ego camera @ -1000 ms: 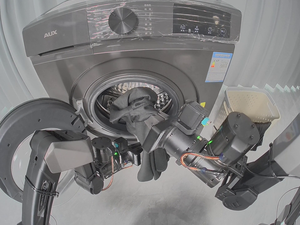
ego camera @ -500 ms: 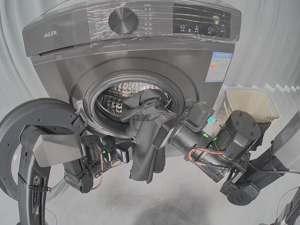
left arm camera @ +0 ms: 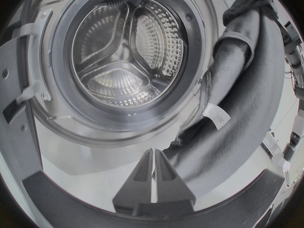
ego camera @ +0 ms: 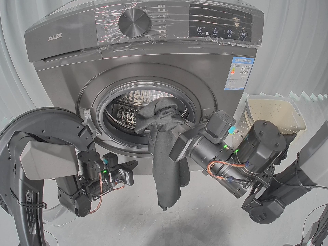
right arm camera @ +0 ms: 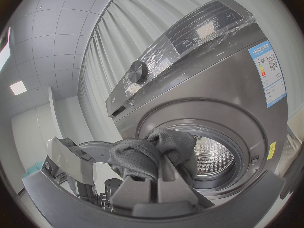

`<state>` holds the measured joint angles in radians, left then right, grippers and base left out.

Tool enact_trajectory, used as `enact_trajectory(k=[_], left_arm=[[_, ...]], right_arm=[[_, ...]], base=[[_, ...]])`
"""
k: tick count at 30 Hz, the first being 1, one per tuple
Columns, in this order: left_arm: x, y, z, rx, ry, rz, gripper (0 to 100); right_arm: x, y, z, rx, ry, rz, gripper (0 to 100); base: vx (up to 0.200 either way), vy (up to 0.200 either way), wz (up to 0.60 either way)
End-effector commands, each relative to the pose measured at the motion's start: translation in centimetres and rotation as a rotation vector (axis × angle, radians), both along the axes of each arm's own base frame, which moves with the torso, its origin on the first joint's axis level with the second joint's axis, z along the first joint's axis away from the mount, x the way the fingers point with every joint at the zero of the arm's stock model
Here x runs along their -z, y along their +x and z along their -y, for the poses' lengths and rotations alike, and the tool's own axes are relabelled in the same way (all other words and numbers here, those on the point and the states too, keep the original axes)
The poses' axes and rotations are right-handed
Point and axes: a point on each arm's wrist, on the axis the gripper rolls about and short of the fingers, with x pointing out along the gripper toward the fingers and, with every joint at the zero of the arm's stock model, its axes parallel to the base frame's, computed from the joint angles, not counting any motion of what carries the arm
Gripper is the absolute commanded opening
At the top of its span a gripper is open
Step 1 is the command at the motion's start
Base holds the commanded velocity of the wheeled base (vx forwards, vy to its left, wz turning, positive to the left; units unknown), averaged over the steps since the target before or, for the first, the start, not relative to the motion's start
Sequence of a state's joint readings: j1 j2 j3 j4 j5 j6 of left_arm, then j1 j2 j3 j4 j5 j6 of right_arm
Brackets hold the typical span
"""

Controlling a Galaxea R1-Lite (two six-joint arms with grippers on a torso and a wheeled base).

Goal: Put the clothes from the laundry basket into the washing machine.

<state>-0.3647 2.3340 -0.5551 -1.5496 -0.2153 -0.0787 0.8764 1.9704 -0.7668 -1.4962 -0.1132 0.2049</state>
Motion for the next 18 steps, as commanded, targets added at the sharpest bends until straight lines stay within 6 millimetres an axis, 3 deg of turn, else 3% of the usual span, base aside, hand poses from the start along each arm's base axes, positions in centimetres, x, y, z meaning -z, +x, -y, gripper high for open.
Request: enact_trajectory(k=[1, 5, 12, 13, 18], left_arm=[[0.5, -1.5, 0.1, 0.04, 0.021, -0.048, 0], [0.9, -1.6, 0.2, 0.056, 0.037, -0.052, 0], [1.4, 0.3, 0.8, 0.047, 0.019, -0.013, 0], [1.4, 0.5, 0.8, 0.045, 0.017, -0.011, 100], [1.8, 1.4, 0.9, 0.037, 0.004, 0.0, 100]], right_arm=[[-0.2, -0.1, -0.1, -0.007, 0.006, 0.005, 0], [-0.4, -0.4, -0.4, -0.029, 0.015, 0.019, 0], [-0.5, -0.9, -0.6, -0.043, 0.019, 0.021, 0], [-0.6, -0.9, -0.5, -0.043, 0.022, 0.023, 0], [-0.7, -1.0, -0.5, -0.044, 0.022, 0.025, 0]], base=[[0.0, 0.0, 0.0], [0.0, 0.0, 0.0], [0.0, 0.0, 0.0], [0.0, 0.0, 0.0], [0.0, 0.0, 0.0]])
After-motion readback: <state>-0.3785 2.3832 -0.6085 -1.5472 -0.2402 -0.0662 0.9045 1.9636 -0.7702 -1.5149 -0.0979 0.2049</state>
